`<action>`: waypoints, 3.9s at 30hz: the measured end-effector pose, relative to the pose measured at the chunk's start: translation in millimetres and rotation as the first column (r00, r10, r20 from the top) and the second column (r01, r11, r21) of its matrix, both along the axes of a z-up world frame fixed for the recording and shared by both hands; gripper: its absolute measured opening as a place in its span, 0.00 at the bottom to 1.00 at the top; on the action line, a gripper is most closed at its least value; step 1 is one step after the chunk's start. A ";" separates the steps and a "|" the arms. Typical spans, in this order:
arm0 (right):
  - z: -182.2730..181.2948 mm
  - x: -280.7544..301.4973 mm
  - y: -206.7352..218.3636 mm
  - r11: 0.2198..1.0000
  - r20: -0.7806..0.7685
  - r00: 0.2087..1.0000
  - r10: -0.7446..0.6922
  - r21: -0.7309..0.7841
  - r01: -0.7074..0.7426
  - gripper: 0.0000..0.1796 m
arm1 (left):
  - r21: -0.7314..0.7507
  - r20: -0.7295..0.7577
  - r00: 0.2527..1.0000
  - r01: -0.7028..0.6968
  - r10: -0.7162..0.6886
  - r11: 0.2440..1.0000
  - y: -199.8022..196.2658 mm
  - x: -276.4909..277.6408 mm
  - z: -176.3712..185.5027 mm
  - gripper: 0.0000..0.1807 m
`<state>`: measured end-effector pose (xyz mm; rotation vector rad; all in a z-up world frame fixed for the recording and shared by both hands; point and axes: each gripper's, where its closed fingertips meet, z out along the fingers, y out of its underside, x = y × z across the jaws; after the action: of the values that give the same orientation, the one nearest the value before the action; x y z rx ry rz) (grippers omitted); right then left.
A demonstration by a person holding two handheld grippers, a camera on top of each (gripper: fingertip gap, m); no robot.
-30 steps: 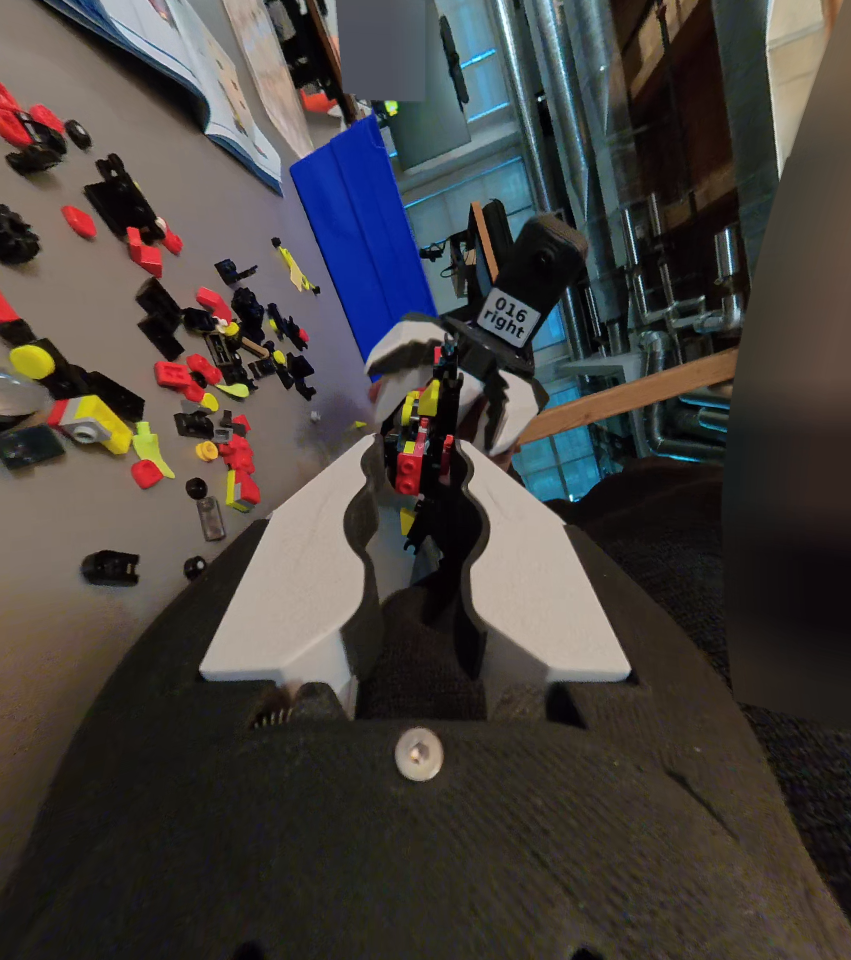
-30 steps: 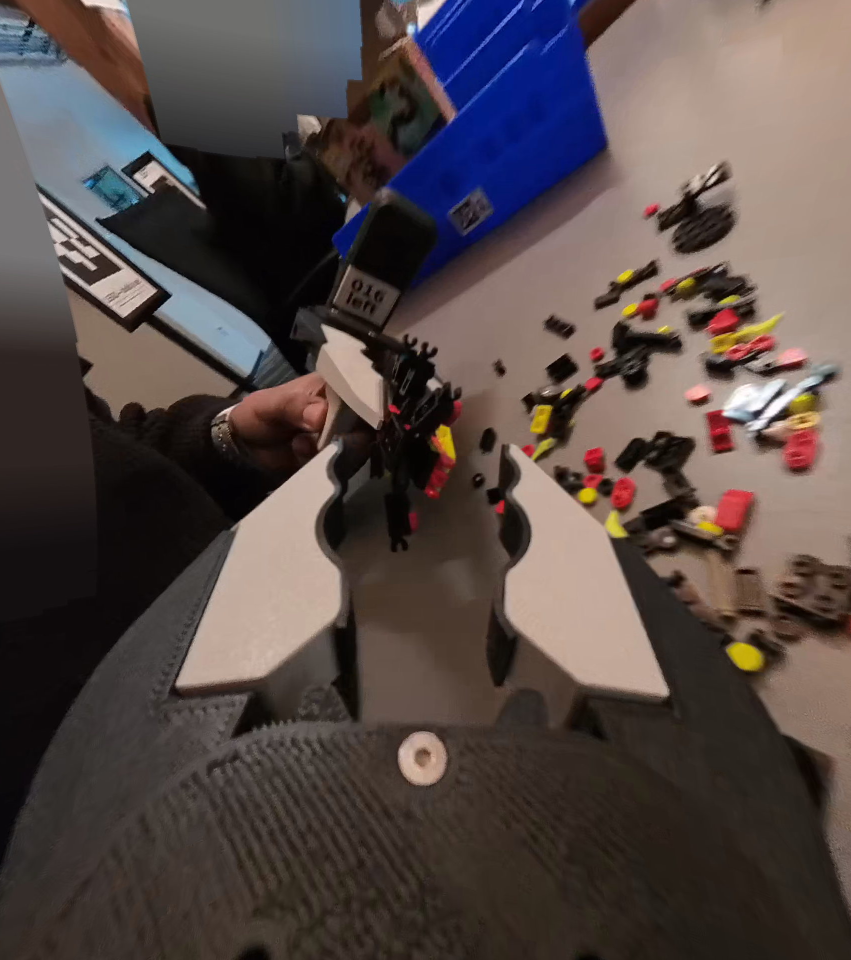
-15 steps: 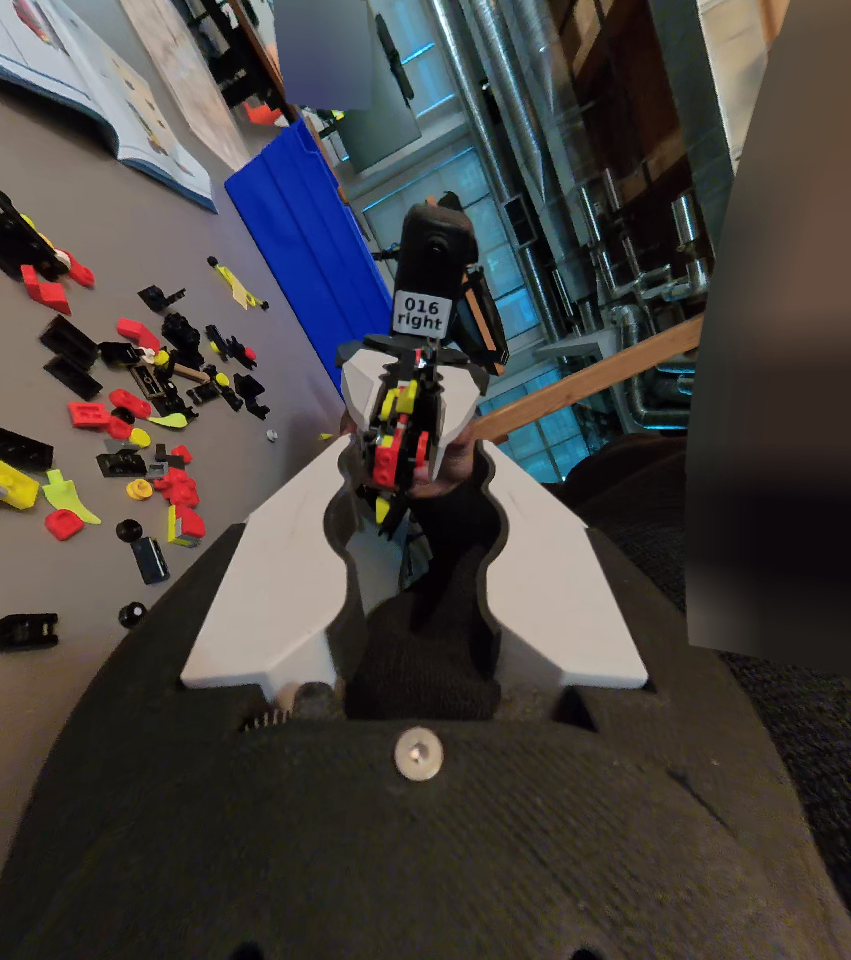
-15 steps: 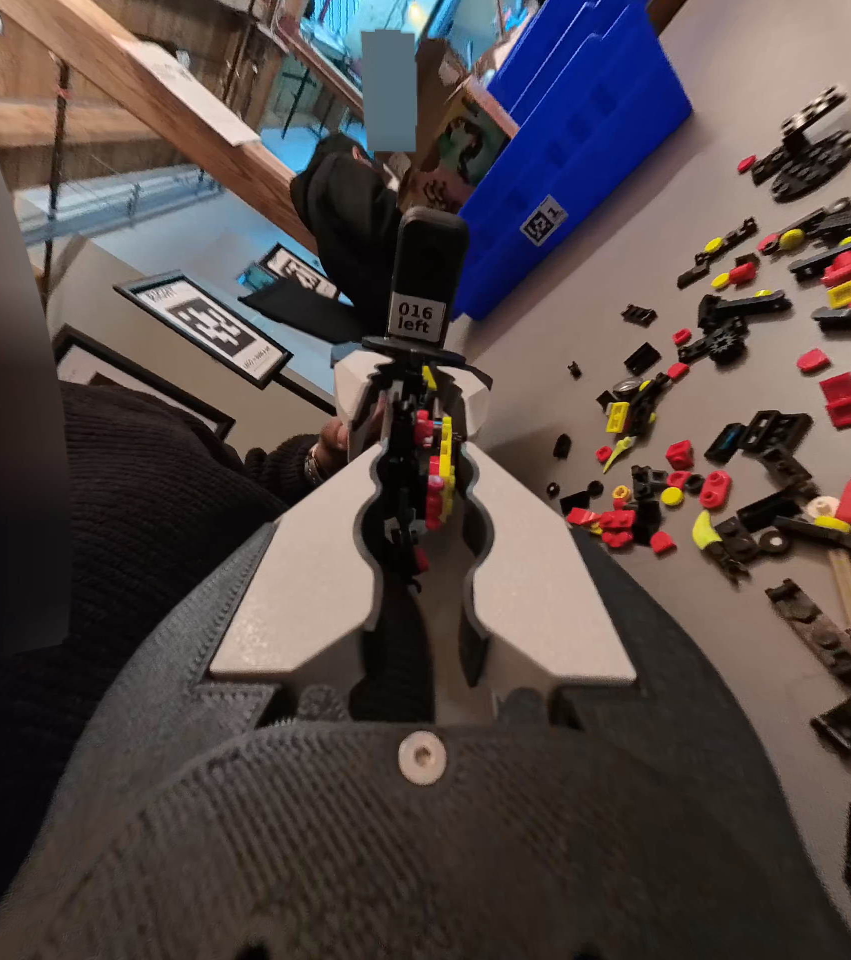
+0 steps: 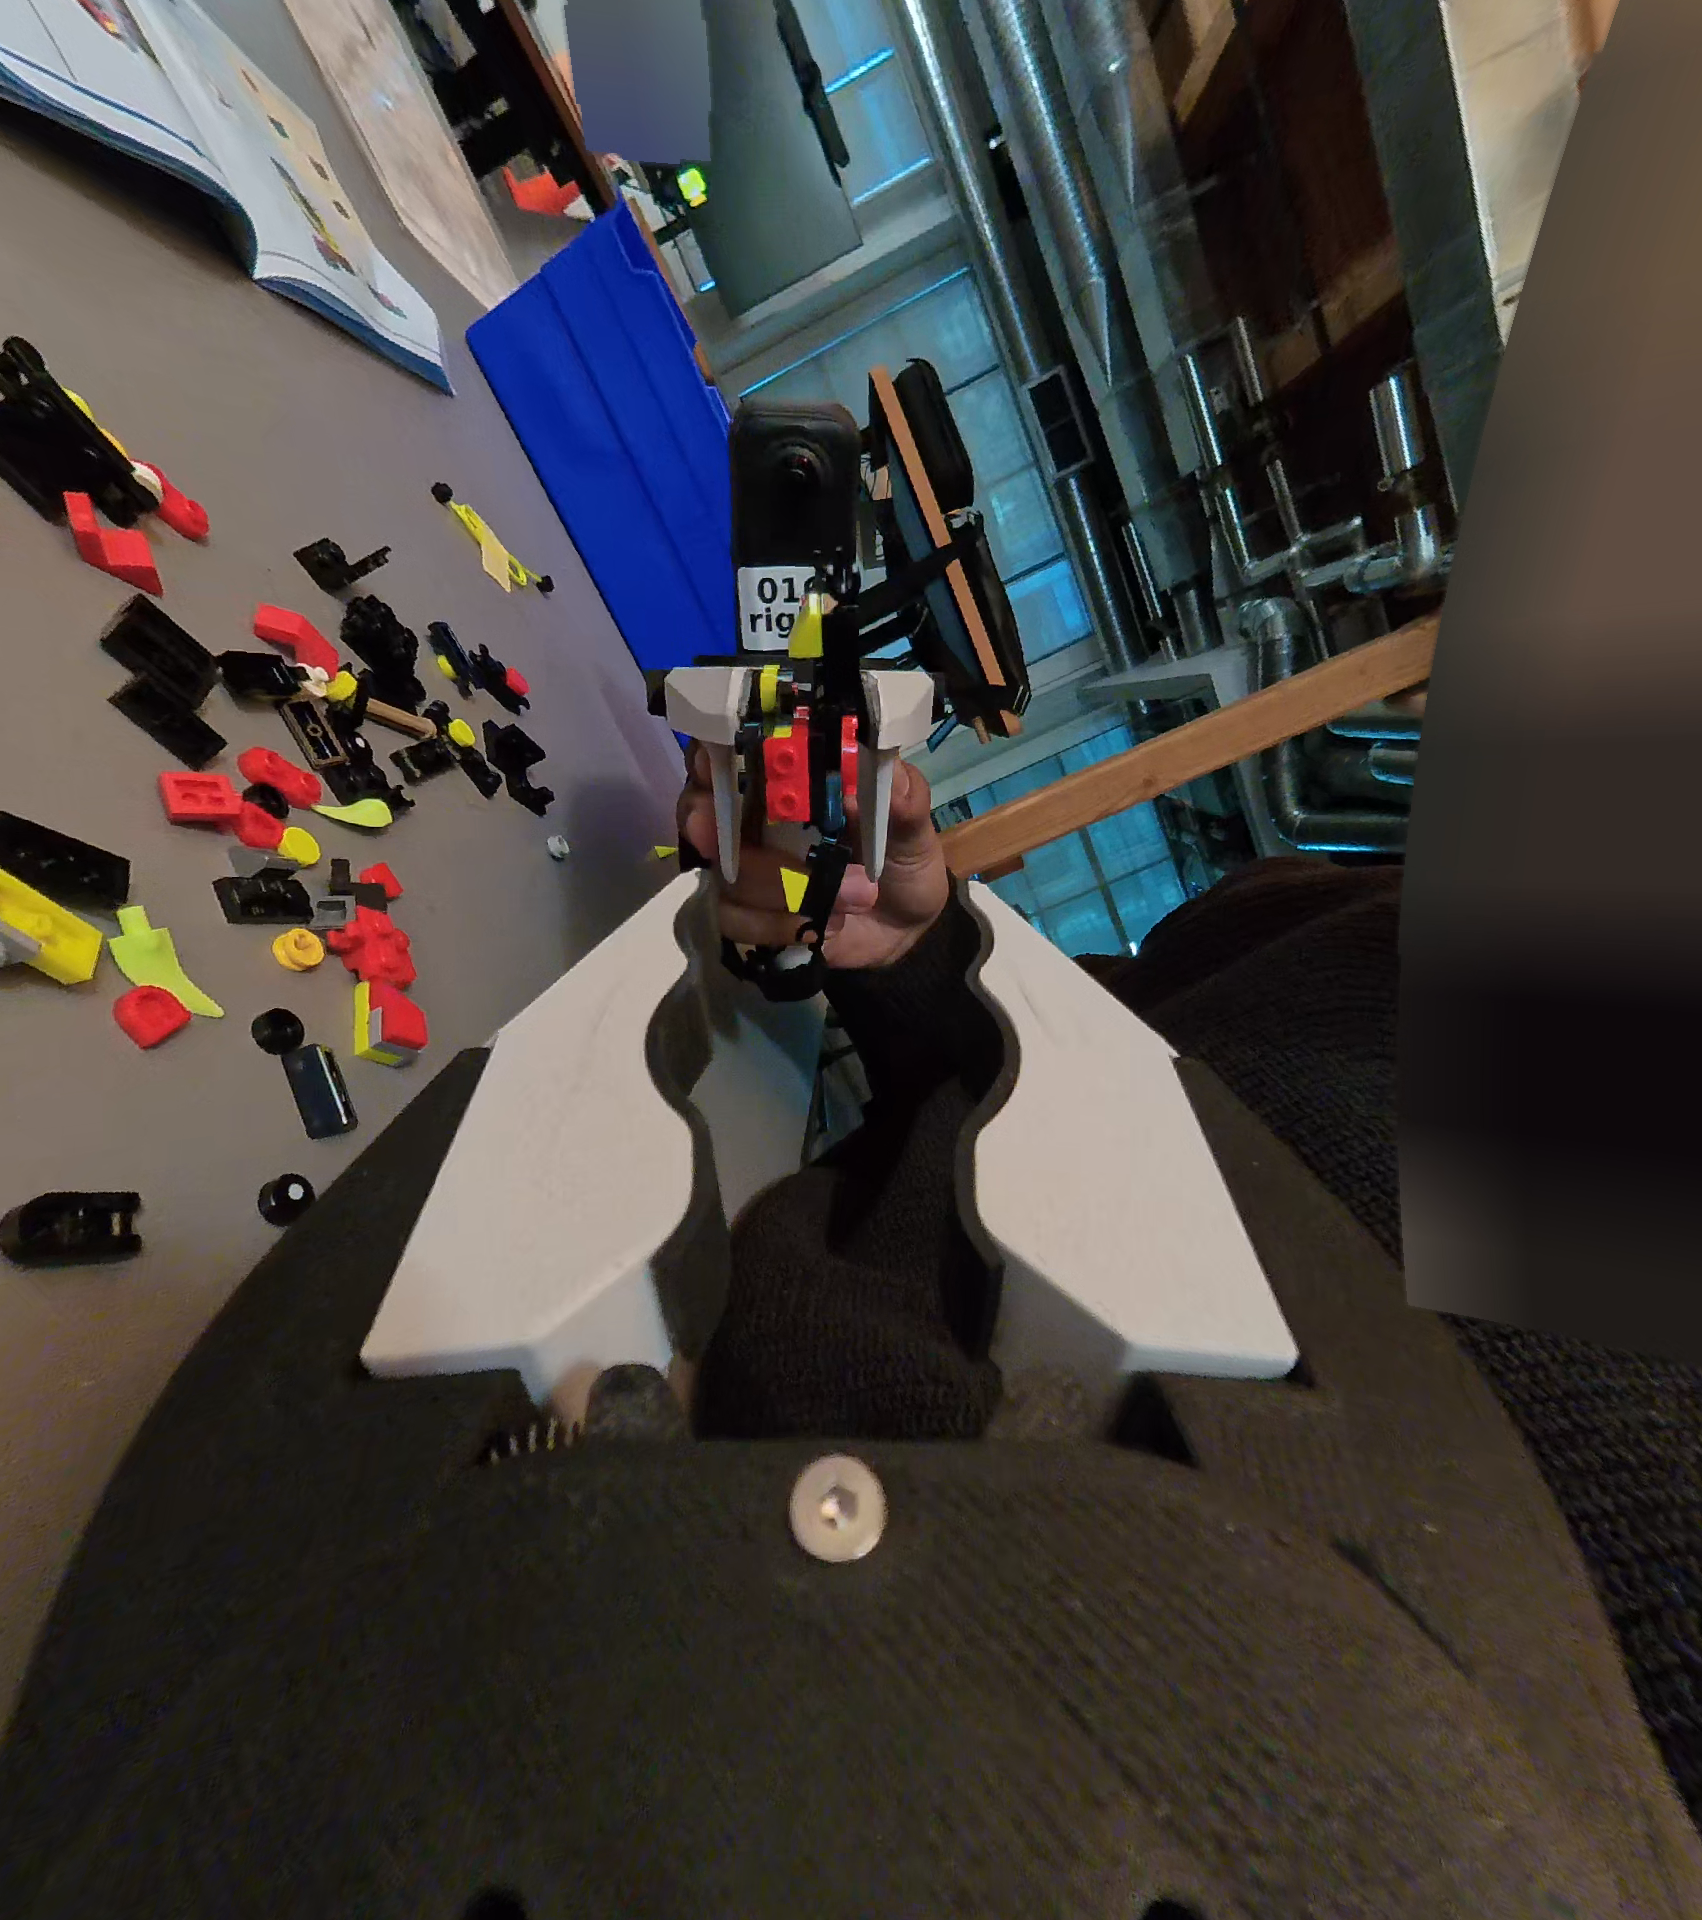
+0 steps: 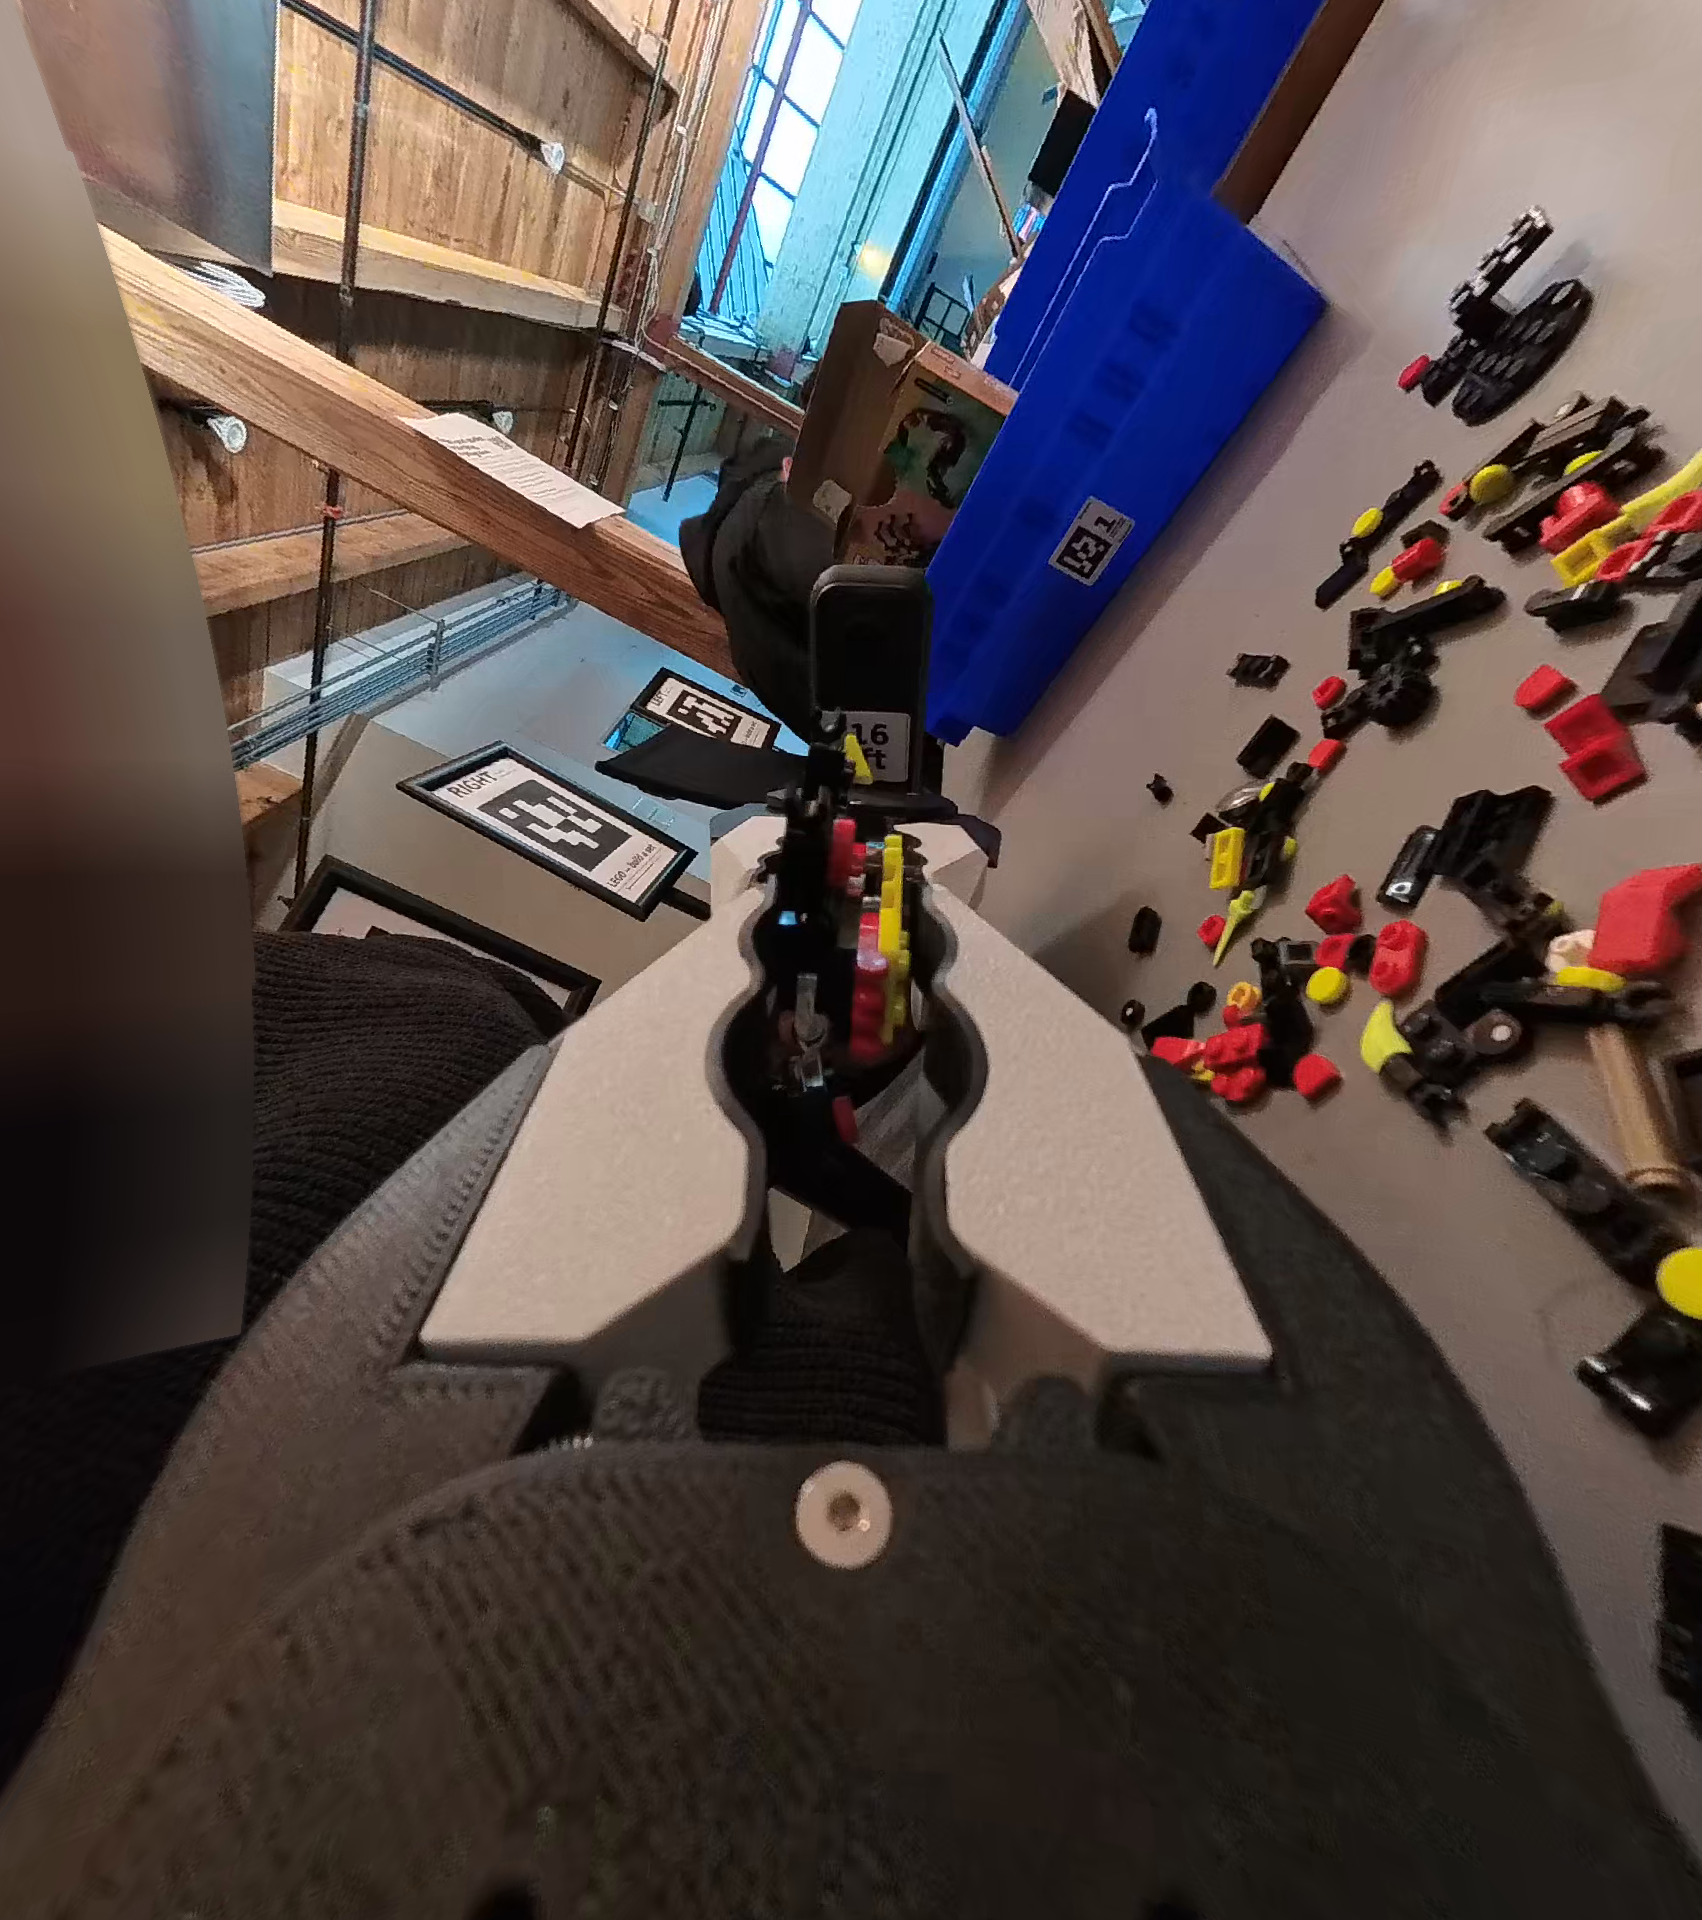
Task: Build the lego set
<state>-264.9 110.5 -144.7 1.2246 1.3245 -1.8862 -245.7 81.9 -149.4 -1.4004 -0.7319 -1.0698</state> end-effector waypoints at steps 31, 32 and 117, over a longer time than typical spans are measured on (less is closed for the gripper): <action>-56.1 32.1 9.4 0.318 -0.539 0.701 0.467 0.842 0.435 0.13 | 0.029 0.026 0.991 -0.129 0.128 0.991 -13.8 -22.5 5.3 0.23; -59.4 33.7 12.0 0.255 -0.532 0.680 0.505 0.844 0.471 0.13 | 0.028 0.024 0.991 -0.129 0.128 0.991 -13.8 -22.4 5.2 0.23; -87.0 -128.7 225.7 0.248 -0.224 0.703 -0.675 0.828 0.503 0.49 | 0.064 0.150 0.987 -0.061 0.051 0.996 -15.5 -23.9 2.5 0.19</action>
<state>-393.6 336.2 -231.7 2.7026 1.9629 -1.3653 -269.6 66.3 -147.0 -1.2441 -0.8299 -1.1531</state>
